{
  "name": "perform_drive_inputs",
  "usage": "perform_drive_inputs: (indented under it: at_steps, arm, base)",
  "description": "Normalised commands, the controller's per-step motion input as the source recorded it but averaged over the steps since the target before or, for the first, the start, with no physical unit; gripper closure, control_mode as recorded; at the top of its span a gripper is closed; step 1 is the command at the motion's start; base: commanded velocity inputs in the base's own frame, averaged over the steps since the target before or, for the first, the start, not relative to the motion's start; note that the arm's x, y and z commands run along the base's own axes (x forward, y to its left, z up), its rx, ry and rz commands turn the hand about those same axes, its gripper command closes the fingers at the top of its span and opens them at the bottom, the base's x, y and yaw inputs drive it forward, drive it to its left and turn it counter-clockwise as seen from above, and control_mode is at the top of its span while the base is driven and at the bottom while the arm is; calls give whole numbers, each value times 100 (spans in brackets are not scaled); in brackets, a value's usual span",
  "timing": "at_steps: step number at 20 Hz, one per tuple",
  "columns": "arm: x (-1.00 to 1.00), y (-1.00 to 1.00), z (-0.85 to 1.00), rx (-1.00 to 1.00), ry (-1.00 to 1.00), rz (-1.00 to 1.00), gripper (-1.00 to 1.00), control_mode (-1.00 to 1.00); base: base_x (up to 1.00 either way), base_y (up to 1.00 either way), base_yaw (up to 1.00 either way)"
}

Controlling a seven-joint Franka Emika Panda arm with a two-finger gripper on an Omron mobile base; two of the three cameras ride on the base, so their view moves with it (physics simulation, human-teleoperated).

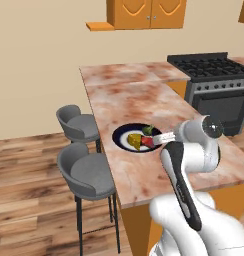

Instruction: Take the cheese, steak, and broccoli from the fridge and place them on the plate on the dining counter to create an appetizer plate.

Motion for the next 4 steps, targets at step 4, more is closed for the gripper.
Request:
perform_drive_inputs:
  at_steps: [4]
  arm:
    - [-68,24,100,7,15,0,-100,-100]
  base:
    - [0,0,0]
